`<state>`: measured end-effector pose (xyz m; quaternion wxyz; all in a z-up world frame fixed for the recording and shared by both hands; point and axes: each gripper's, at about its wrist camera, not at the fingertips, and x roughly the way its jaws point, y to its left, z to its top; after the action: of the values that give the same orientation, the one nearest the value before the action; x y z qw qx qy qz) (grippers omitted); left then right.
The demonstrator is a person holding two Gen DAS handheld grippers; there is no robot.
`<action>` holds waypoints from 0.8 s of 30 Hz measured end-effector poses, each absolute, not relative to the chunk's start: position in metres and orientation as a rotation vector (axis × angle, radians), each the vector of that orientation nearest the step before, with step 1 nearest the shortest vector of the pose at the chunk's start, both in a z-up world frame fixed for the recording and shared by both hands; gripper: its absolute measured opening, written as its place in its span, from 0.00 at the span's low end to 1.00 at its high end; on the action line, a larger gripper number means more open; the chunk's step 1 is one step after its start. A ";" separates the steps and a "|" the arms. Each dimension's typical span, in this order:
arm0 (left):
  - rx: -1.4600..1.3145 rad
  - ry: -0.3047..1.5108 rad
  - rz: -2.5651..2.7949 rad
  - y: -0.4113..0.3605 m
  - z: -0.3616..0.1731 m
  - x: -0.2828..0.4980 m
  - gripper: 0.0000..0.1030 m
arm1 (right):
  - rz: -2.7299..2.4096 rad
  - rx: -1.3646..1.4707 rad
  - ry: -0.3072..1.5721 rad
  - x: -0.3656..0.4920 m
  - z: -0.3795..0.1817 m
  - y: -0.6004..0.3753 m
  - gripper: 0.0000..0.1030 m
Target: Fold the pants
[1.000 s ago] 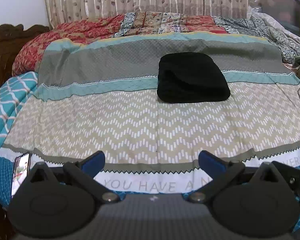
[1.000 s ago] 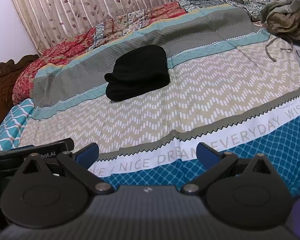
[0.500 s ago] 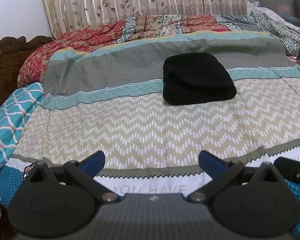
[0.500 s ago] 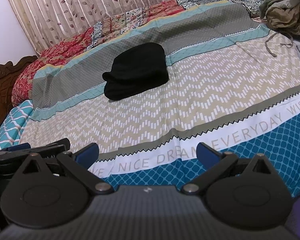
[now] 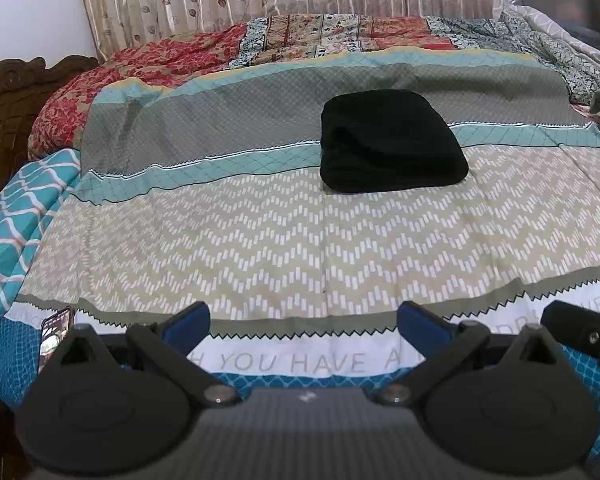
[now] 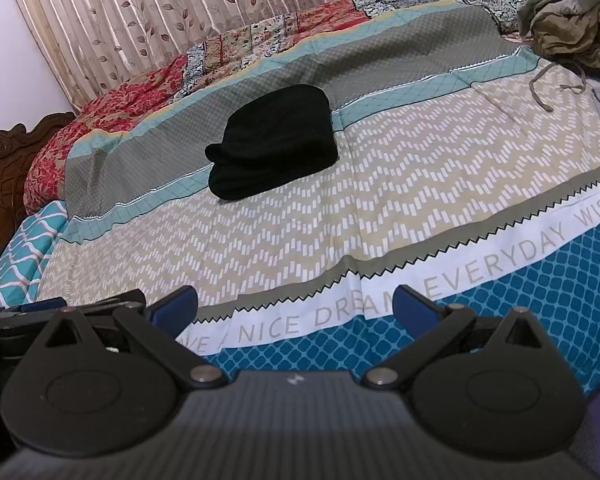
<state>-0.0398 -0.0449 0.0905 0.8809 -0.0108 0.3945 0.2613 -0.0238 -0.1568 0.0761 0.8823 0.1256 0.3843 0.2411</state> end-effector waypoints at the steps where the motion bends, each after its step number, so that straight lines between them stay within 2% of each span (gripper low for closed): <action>1: -0.025 0.819 0.546 -0.045 0.091 -0.041 1.00 | 0.502 0.262 0.800 -0.024 0.076 -0.156 1.00; 24: -0.022 0.845 0.553 -0.038 0.089 -0.044 1.00 | 0.515 0.254 0.800 -0.026 0.077 -0.156 1.00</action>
<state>-0.0441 -0.0379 0.0887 0.8752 -0.0107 0.4046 0.2650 -0.0258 -0.1561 0.0774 0.8812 0.1220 0.3840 0.2473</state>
